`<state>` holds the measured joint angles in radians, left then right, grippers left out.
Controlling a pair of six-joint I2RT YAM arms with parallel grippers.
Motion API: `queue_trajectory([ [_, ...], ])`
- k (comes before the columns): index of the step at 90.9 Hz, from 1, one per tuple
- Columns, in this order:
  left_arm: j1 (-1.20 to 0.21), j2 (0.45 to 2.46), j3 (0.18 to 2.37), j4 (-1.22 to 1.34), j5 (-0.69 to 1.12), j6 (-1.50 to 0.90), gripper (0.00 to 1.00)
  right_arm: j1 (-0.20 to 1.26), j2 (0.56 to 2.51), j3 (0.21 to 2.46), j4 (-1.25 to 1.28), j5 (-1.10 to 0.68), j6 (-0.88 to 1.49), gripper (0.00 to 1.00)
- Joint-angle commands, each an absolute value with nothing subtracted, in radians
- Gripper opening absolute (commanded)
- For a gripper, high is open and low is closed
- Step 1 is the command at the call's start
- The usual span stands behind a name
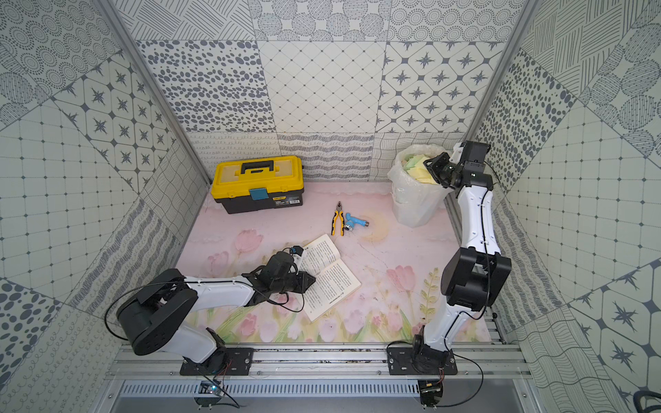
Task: Peel off the used sticky note
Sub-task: Place the note in the trash bin.
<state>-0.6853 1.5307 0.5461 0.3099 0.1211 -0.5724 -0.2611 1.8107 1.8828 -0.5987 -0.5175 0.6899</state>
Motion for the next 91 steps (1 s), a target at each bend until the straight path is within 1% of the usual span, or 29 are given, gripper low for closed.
queue_trajectory([
  [1,-0.678,1.520,0.547,0.219,0.071,-0.569,0.18,-0.269,1.820,1.972,-0.643,-0.496,0.646,0.41],
  [13,-0.678,1.514,0.558,0.210,0.071,-0.563,0.18,-0.277,1.829,2.056,-0.712,-0.487,0.624,0.54],
  [22,-0.678,1.507,0.567,0.203,0.072,-0.557,0.18,-0.287,1.823,2.098,-0.756,-0.462,0.608,0.66],
  [32,-0.678,1.493,0.579,0.194,0.076,-0.552,0.18,-0.308,1.816,2.129,-0.797,-0.456,0.601,0.74],
  [51,-0.679,1.461,0.596,0.177,0.086,-0.546,0.18,-0.343,1.786,2.123,-0.826,-0.445,0.576,0.88],
  [67,-0.678,1.442,0.604,0.166,0.086,-0.537,0.18,-0.369,1.789,2.138,-0.843,-0.450,0.562,0.97],
  [83,-0.678,1.436,0.602,0.163,0.086,-0.541,0.18,-0.374,1.838,2.192,-0.901,-0.423,0.516,0.97],
  [91,-0.679,1.432,0.601,0.157,0.083,-0.540,0.18,-0.374,1.869,2.242,-0.944,-0.379,0.484,0.97],
])
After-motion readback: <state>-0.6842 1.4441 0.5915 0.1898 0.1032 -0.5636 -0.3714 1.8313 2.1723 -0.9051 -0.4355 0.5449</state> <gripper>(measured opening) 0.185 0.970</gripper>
